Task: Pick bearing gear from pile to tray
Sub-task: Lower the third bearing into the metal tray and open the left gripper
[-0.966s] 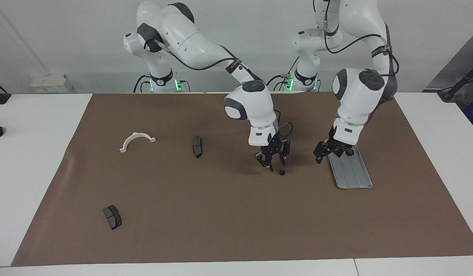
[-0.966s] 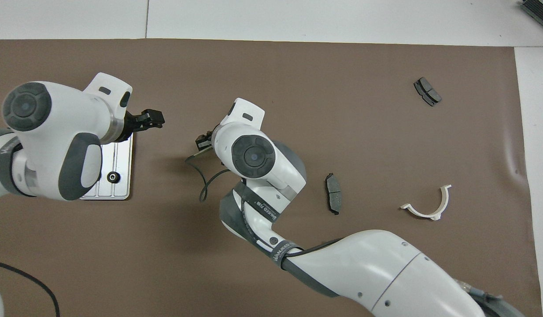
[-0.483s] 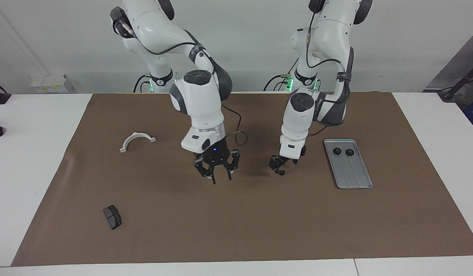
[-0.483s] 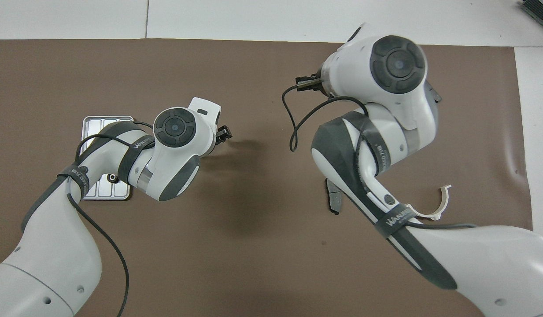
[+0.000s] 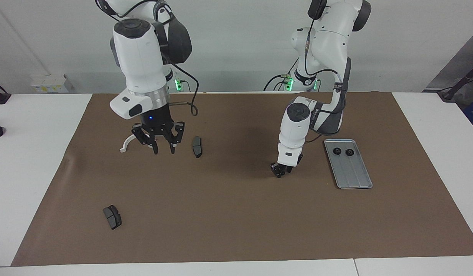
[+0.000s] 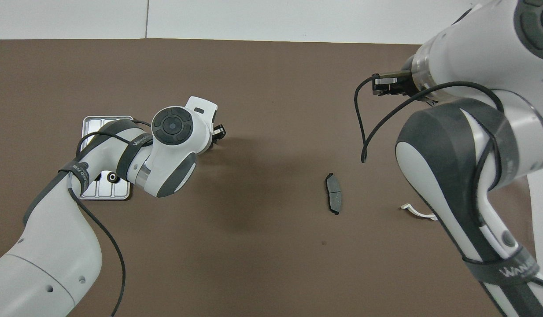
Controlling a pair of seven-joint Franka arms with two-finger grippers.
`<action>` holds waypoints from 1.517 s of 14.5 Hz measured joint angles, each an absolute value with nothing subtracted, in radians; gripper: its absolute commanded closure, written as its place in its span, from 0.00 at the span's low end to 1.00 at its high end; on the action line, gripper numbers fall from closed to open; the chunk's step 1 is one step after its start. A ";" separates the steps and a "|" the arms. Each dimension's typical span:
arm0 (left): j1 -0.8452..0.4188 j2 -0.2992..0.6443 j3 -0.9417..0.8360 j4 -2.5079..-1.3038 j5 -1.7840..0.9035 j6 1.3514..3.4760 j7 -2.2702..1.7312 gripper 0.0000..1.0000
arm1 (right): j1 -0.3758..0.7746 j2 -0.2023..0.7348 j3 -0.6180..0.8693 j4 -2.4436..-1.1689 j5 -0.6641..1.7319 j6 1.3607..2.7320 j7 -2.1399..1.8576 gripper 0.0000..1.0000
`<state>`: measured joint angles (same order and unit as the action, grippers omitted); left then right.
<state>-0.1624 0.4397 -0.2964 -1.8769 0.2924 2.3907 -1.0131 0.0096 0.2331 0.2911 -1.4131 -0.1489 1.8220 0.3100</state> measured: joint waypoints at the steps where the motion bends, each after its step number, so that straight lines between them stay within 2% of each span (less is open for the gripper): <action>1: -0.162 0.440 -0.296 -1.877 0.295 2.394 -1.013 0.79 | 0.006 0.212 0.291 -1.422 -0.133 1.794 0.310 0.51; 2: -0.162 0.440 -0.295 -1.877 0.295 2.395 -1.013 1.00 | 0.000 0.197 0.291 -1.429 -0.119 1.770 0.310 0.51; 3: -0.162 0.438 -0.294 -1.877 0.297 2.395 -1.013 1.00 | -0.011 0.186 0.291 -1.435 -0.104 1.746 0.310 0.50; 6: -0.161 0.436 -0.293 -1.877 0.298 2.395 -1.012 1.00 | -0.060 0.165 0.291 -1.440 -0.080 1.684 0.305 0.38; 7: -0.161 0.436 -0.293 -1.877 0.298 2.395 -1.012 1.00 | -0.076 0.160 0.291 -1.441 -0.079 1.658 0.293 0.30; 8: -0.161 0.437 -0.293 -1.876 0.298 2.393 -1.012 1.00 | -0.091 0.155 0.291 -1.441 -0.078 1.632 0.275 0.00; 12: -0.126 0.421 -0.290 -1.825 0.299 2.281 -0.957 1.00 | -0.138 0.148 0.291 -1.441 -0.070 1.580 0.240 0.00; 17: 0.104 0.280 -0.290 -1.818 0.166 2.155 -0.583 1.00 | -0.140 0.138 0.241 -1.444 -0.070 1.580 0.194 0.00; 19: 0.195 0.262 -0.289 -1.853 0.143 2.175 -0.421 1.00 | -0.137 0.135 0.188 -1.453 -0.068 1.580 0.146 0.00; 22: 0.272 0.263 -0.289 -1.995 0.137 2.352 -0.271 1.00 | -0.105 0.128 0.068 -1.475 -0.005 1.602 0.055 0.00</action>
